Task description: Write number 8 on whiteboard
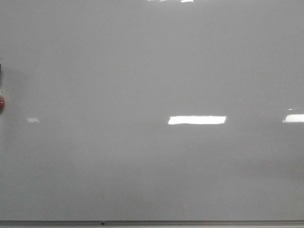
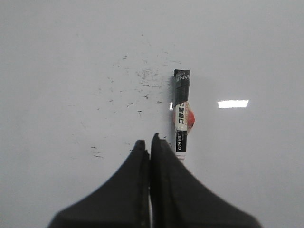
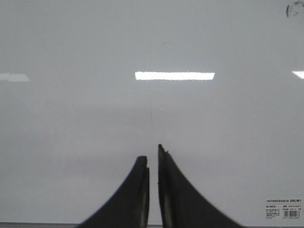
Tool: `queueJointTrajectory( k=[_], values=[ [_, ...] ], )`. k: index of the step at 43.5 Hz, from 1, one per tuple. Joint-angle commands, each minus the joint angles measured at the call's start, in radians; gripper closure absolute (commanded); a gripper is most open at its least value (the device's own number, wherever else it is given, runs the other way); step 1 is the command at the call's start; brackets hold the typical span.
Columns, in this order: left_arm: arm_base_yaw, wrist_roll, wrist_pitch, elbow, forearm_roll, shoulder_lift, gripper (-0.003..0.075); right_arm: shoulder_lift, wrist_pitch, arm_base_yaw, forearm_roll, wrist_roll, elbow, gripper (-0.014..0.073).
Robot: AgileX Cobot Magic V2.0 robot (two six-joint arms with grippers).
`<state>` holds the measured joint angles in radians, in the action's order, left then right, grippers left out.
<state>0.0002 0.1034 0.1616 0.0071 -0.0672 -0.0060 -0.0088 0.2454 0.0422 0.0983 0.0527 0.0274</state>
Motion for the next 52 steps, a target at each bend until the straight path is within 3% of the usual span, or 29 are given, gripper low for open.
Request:
queueJointTrajectory(
  k=[1, 25, 34, 39, 52],
  values=[
    [0.000, -0.003, -0.083, 0.000, -0.009, -0.017, 0.0739, -0.020, -0.072, 0.007, -0.008, 0.004, -0.003, 0.0517],
    [0.000, -0.003, -0.110, 0.000, -0.010, -0.017, 0.0739, -0.020, -0.090, 0.007, -0.007, 0.003, -0.003, 0.0517],
    [0.000, -0.006, -0.283, -0.018, -0.056, -0.017, 0.0739, -0.020, -0.279, 0.004, 0.088, -0.005, -0.037, 0.0517],
    [0.000, -0.006, -0.303, -0.067, -0.064, -0.017, 0.0739, -0.020, -0.387, 0.004, 0.091, -0.003, -0.069, 0.0517],
    [0.000, -0.006, -0.128, -0.285, -0.019, 0.140, 0.0739, 0.127, 0.016, 0.003, -0.044, 0.059, -0.341, 0.0517]
  ],
)
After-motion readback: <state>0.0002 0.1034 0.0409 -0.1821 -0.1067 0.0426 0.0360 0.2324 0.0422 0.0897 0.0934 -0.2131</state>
